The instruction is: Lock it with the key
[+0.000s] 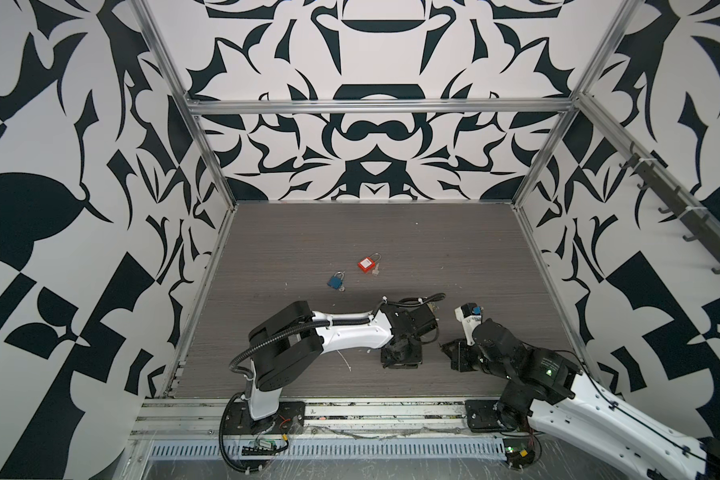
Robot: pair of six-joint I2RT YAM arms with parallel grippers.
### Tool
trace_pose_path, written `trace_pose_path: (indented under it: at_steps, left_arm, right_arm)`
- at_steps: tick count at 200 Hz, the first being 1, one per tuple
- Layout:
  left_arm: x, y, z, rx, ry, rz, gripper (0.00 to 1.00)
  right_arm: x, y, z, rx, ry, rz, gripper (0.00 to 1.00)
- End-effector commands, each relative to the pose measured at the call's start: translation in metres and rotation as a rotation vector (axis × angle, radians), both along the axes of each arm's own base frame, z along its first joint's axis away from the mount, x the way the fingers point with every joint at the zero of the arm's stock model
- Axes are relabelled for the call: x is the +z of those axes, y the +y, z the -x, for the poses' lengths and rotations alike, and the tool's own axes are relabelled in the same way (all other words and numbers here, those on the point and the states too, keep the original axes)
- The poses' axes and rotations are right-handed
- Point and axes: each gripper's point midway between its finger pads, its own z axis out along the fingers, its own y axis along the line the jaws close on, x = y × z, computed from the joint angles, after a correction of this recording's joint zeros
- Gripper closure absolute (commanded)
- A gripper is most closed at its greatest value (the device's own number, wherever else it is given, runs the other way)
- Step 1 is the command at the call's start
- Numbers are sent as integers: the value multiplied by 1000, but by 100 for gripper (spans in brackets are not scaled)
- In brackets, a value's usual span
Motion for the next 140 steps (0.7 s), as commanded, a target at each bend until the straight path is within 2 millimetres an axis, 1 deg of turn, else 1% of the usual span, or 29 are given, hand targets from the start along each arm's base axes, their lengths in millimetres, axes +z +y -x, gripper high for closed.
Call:
trace_pose_path:
  at_steps: [1, 14, 41, 58, 83, 116, 140]
  left_arm:
    - [-2, -8, 3, -1, 41, 8, 100]
    - [-4, -8, 2, 1, 36, -3, 100]
    - [-3, -2, -3, 24, 13, -24, 73]
    - [-1, -2, -5, 28, 5, -22, 68]
    - [5, -3, -6, 18, -5, -13, 55]
    - [21, -8, -10, -3, -37, 20, 45]
    - [38, -3, -17, 14, -75, 50, 42]
  right_arm:
    - [1, 0, -2, -5, -8, -3, 100]
    - [0, -1, -1, -5, -8, -4, 100]
    - [0, -1, -1, -5, -11, -8, 100]
    - [0, -2, 0, -6, -11, -6, 100]
    - [-2, -3, -1, -10, -11, -1, 100]
    - [-3, -2, 0, -6, -3, 6, 100]
    - [-4, -1, 0, 2, 6, 11, 100]
